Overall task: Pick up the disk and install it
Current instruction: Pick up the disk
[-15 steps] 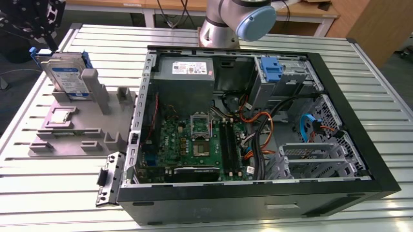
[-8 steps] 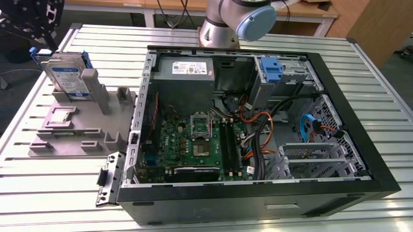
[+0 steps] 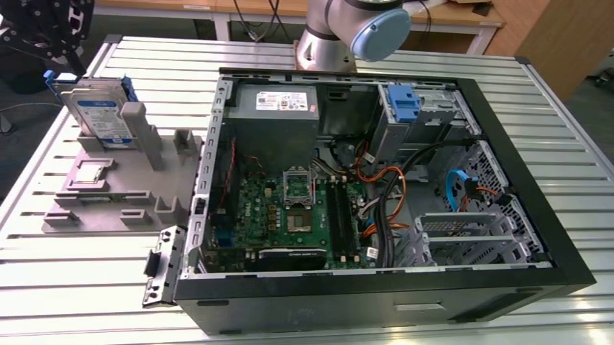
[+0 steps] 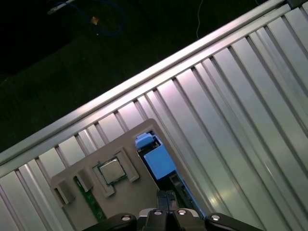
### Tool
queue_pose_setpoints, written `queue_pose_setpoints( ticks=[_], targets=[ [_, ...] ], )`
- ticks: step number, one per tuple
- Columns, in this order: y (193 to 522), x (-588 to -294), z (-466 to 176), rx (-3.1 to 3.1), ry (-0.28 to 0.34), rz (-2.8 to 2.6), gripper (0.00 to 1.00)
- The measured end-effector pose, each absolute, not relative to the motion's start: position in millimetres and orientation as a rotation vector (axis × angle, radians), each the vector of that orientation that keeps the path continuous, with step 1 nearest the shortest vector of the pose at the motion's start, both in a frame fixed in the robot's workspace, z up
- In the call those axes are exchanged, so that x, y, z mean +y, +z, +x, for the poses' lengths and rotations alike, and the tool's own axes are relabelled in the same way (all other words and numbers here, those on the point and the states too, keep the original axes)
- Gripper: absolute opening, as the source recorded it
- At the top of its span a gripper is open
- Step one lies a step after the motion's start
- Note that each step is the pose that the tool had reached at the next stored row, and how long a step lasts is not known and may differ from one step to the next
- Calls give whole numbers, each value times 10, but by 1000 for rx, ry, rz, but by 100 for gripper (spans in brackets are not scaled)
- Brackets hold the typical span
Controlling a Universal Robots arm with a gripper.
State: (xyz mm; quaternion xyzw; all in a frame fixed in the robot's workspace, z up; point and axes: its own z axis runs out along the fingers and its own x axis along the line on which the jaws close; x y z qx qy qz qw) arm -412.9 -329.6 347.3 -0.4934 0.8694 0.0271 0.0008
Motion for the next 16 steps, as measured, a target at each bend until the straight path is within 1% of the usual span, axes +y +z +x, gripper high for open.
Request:
queue_pose_setpoints(
  ticks=[16],
  targets=[
    [3473, -3296, -4129, 2660, 85, -1672, 11]
  ],
)
